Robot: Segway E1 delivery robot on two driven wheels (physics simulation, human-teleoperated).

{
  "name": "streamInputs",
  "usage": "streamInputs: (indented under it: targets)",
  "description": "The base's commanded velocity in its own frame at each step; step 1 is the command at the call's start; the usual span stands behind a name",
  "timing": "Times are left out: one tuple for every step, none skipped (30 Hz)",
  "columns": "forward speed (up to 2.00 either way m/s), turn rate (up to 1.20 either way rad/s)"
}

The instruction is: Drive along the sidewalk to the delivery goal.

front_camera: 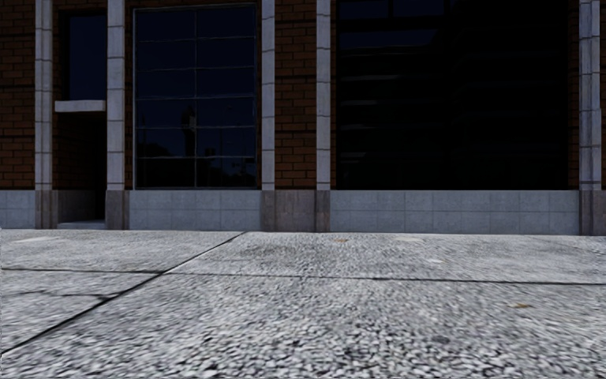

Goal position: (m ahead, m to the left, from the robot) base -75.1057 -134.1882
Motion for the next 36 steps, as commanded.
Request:
streamInputs:
  targets:
    - [2.00,-0.72]
    - [2.00,-0.73]
    - [2.00,-0.73]
    - [2.00,-0.74]
    - [2.00,-0.74]
    - [2.00,-0.74]
    - [2.00,-0.74]
    - [2.00,-0.74]
    - [2.00,-0.74]
    - [2.00,-0.74]
    - [2.00,-0.74]
    - [2.00,-0.74]
    - [2.00,-0.74]
    - [2.00,-0.74]
    - [2.00,-0.74]
    - [2.00,-0.74]
    - [2.00,-0.74]
    - [2.00,-0.74]
    - [2.00,-0.74]
    - [2.00,-0.74]
    - [2.00,-0.74]
    - [2.00,-0.75]
    - [2.00,-0.75]
    - [2.00,-0.76]
    - [2.00,-0.76]
    - [2.00,-0.76]
    - [2.00,-0.77]
    - [2.00,-0.78]
    - [2.00,-0.79]
    - [2.00,-0.80]
    - [2.00,-0.80]
    - [2.00,-0.81]
    - [2.00,-0.81]
    - [2.00,-0.81]
    - [2.00,-0.81]
    - [2.00,-0.82]
